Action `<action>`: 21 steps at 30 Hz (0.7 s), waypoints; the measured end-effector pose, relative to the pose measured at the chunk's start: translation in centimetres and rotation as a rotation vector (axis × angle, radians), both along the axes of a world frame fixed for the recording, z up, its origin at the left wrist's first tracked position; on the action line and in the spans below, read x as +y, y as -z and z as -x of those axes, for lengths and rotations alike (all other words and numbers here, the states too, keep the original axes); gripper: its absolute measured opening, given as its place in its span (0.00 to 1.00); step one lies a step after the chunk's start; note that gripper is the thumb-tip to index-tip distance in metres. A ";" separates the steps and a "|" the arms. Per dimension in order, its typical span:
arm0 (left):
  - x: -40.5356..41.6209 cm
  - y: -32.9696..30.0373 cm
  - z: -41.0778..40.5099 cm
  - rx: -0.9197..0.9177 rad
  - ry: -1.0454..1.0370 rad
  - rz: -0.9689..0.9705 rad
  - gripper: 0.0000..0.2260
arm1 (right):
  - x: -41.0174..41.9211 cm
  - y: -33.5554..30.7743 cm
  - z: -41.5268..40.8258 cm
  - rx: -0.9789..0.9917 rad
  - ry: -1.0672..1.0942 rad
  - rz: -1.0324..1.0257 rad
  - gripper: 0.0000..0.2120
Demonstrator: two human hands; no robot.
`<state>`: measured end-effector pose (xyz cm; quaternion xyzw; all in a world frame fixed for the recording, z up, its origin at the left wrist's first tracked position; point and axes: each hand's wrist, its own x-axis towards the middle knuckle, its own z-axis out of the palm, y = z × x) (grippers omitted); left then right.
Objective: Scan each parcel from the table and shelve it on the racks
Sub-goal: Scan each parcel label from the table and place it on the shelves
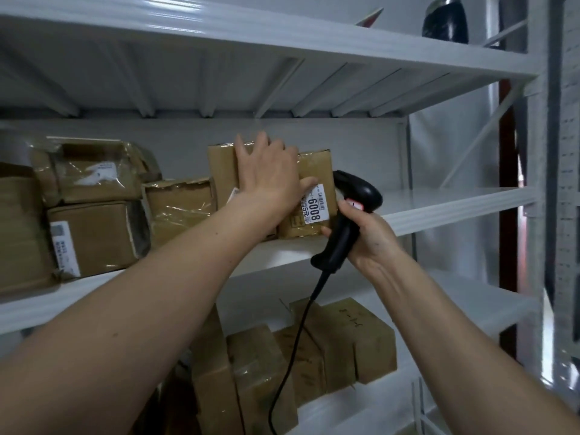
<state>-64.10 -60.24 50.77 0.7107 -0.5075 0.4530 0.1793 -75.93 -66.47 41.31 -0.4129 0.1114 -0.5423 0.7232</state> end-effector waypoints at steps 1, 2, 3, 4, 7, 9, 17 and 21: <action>-0.3 0.1 -0.2 -0.007 -0.018 -0.005 0.30 | -0.4 0.2 -0.2 0.002 0.004 0.002 0.12; -0.5 0.1 -0.3 -0.012 -0.033 -0.008 0.30 | -0.7 0.4 -0.4 0.007 0.011 0.005 0.12; -0.7 0.2 -0.3 -0.016 -0.046 -0.013 0.29 | -0.9 0.7 -0.4 0.012 0.020 0.009 0.12; -0.8 0.2 -0.3 -0.020 -0.057 -0.018 0.29 | -1.1 0.9 -0.4 0.019 0.034 0.016 0.11; -0.8 0.7 0.0 -0.033 -0.017 0.022 0.27 | -1.0 1.7 0.1 0.031 0.108 0.047 0.08; -0.2 1.7 0.1 0.001 0.124 0.152 0.26 | -0.4 2.3 0.7 0.047 0.156 0.076 0.07; 6.2 12.4 -1.4 0.452 0.748 0.434 0.08 | 5.1 9.4 -0.5 0.207 -0.097 0.202 0.19; 11.0 18.9 -4.4 0.670 0.594 0.382 0.08 | 7.6 13.8 -4.0 0.326 -0.318 0.179 0.21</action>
